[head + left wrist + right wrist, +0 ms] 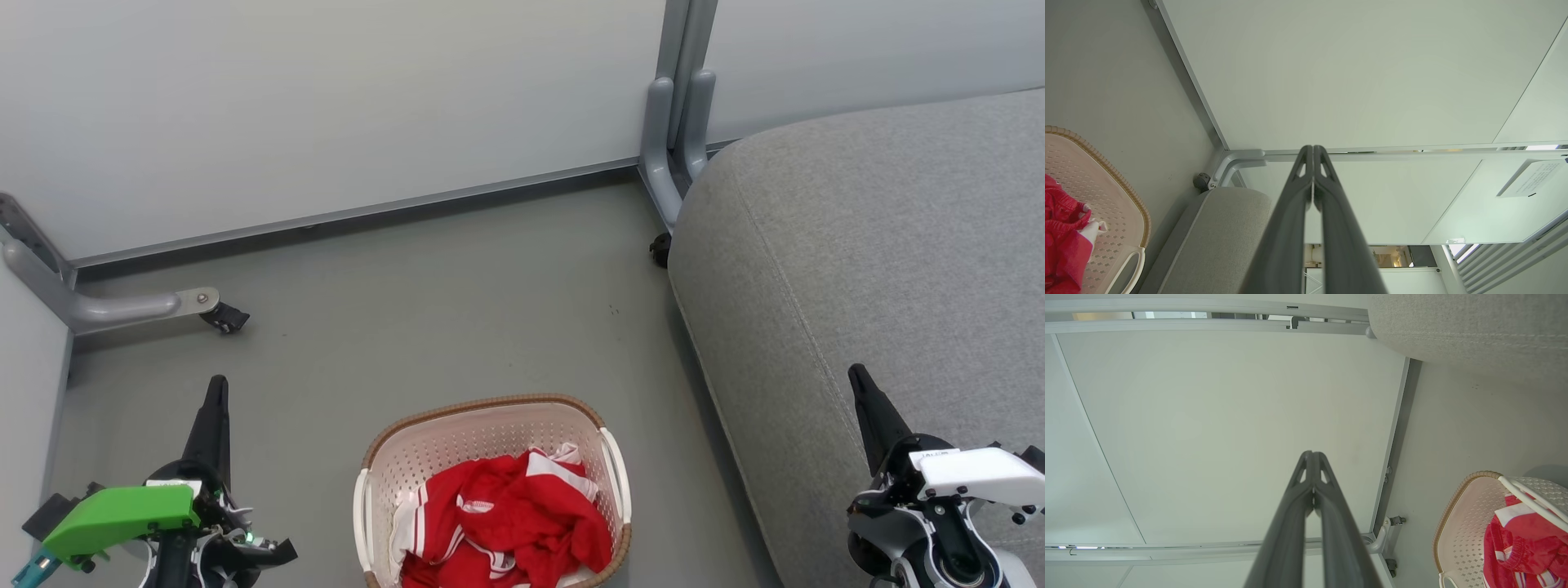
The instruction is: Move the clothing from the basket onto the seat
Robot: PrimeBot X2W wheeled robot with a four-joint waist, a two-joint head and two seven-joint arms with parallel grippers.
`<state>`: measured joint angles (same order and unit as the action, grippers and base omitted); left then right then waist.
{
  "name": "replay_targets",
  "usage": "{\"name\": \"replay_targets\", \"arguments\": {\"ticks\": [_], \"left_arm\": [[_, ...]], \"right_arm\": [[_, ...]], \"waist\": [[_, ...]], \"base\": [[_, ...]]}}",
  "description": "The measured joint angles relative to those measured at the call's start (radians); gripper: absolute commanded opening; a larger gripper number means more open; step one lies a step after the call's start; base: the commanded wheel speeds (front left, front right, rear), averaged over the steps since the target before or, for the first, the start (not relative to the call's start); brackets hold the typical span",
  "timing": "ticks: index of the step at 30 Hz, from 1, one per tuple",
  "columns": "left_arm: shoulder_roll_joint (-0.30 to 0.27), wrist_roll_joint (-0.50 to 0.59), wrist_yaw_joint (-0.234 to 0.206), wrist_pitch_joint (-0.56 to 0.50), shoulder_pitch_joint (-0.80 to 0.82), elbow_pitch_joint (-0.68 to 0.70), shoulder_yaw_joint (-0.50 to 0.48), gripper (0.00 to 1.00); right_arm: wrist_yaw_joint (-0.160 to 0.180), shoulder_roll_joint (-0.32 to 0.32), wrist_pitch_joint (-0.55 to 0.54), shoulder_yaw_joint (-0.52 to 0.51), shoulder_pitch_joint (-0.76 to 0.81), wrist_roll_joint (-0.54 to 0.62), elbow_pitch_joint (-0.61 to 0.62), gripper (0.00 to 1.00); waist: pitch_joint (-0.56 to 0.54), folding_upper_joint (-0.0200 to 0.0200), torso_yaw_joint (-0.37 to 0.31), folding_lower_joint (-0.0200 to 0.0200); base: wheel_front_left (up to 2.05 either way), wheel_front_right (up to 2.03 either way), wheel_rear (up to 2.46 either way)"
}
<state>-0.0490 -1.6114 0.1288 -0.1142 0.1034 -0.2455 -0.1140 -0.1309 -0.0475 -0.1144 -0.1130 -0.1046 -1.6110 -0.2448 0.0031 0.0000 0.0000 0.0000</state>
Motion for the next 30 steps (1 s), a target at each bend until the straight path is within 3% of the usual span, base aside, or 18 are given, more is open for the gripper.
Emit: {"name": "replay_targets", "arguments": {"ticks": [27, 28, 30], "left_arm": [[0.000, 0.000, 0.000, 0.000, 0.000, 0.000, 0.000, 0.00], [0.000, 0.000, 0.000, 0.000, 0.000, 0.000, 0.000, 1.00], [0.003, 0.000, 0.000, 0.001, -0.007, -0.015, 0.001, 1.00]], "right_arm": [[0.000, 0.000, 0.000, 0.000, 0.000, 0.000, 0.000, 0.00], [0.000, 0.000, 0.000, 0.000, 0.000, 0.000, 0.000, 1.00], [0.000, 0.005, 0.000, 0.002, 0.008, 0.000, -0.014, 1.00]], "waist": [[0.000, 0.0000, 0.000, 0.0000], [0.000, 0.0000, 0.000, 0.0000], [0.000, 0.0000, 0.000, 0.0000]], "base": [[0.00, 0.00, 0.00], [0.00, 0.00, 0.00], [0.00, 0.00, 0.00]]}}
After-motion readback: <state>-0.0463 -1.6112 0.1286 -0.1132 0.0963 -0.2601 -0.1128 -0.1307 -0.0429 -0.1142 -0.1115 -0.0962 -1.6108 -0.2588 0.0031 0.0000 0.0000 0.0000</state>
